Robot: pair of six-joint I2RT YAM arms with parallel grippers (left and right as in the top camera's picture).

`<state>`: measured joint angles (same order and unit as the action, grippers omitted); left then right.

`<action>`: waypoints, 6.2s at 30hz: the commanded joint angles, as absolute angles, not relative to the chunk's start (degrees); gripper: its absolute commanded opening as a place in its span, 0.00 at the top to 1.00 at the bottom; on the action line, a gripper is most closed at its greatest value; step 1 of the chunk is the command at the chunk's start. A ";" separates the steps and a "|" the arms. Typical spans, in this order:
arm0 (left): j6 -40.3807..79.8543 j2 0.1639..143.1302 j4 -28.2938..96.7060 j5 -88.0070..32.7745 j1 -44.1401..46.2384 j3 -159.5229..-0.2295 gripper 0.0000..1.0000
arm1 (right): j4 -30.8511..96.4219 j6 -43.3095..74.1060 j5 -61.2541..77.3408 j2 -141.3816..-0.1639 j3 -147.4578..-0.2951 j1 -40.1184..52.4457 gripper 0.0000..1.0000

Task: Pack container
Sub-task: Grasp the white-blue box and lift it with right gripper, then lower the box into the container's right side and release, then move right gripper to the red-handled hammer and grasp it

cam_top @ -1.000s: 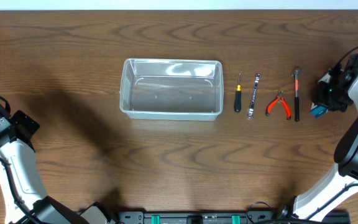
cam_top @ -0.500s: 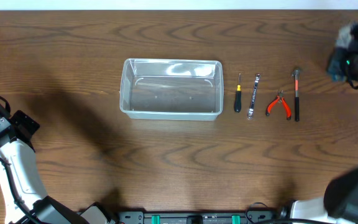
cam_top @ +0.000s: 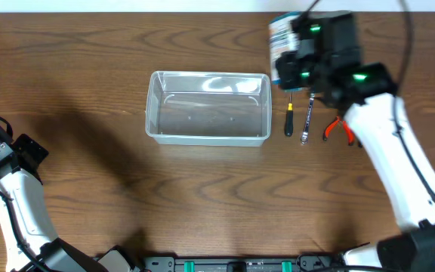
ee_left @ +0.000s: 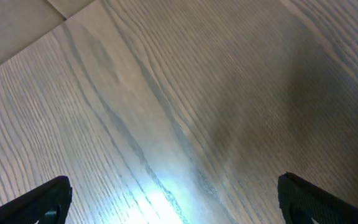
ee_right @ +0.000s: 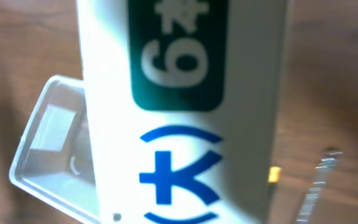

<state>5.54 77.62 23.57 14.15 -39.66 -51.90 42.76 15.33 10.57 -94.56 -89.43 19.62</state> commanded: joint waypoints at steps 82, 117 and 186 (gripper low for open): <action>4.80 77.91 23.53 15.07 -39.90 -53.65 0.02 | 52.86 34.79 -10.09 -106.30 -88.82 35.64 0.99; 4.80 77.91 23.53 15.07 -39.90 -53.65 0.02 | 45.17 43.24 -11.60 -106.52 -79.53 34.74 0.86; 4.80 77.91 23.53 15.07 -39.90 -53.65 0.02 | 40.23 0.34 -0.38 -117.01 -84.51 -10.55 0.22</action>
<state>5.52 77.62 23.57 14.17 -39.66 -51.90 40.25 -3.90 -1.43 -115.63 -84.77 -9.89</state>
